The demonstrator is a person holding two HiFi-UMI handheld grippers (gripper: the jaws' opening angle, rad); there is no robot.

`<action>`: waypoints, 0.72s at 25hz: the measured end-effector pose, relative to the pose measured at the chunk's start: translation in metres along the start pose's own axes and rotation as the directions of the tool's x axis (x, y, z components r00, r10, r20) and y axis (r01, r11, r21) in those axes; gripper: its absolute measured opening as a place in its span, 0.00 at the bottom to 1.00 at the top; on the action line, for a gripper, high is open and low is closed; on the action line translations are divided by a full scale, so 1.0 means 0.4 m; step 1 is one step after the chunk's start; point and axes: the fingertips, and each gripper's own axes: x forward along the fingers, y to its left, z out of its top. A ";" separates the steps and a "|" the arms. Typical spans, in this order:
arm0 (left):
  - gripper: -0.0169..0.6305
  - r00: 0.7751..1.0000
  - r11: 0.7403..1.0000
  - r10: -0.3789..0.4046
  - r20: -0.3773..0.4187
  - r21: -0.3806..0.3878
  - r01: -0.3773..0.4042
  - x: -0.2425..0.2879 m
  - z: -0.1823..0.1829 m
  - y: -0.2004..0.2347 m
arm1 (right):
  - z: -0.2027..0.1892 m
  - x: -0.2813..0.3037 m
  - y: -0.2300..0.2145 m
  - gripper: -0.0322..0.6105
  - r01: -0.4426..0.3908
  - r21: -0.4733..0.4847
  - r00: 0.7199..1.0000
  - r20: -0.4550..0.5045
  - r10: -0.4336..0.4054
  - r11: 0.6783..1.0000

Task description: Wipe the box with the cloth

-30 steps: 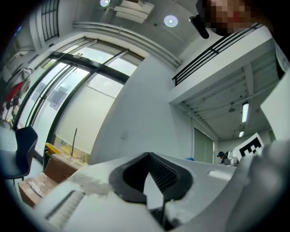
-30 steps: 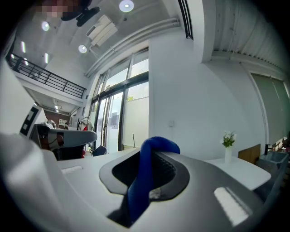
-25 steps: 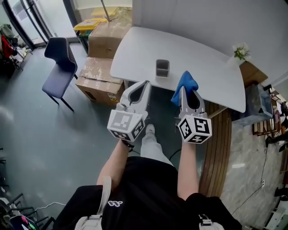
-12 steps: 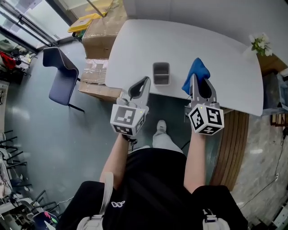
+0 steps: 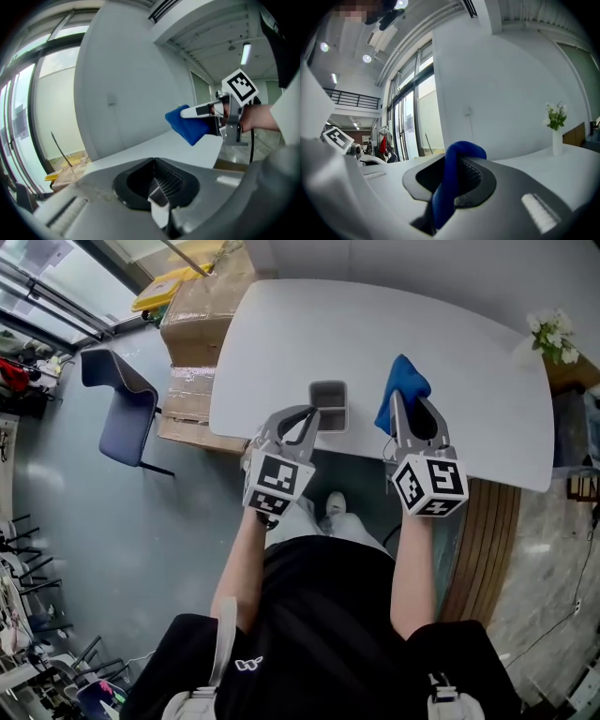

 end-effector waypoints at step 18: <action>0.13 0.849 0.828 -0.223 -0.478 0.367 0.424 0.192 -0.241 -0.056 | -0.087 0.046 -0.050 0.14 0.052 0.025 0.996 -0.073 -0.050 0.998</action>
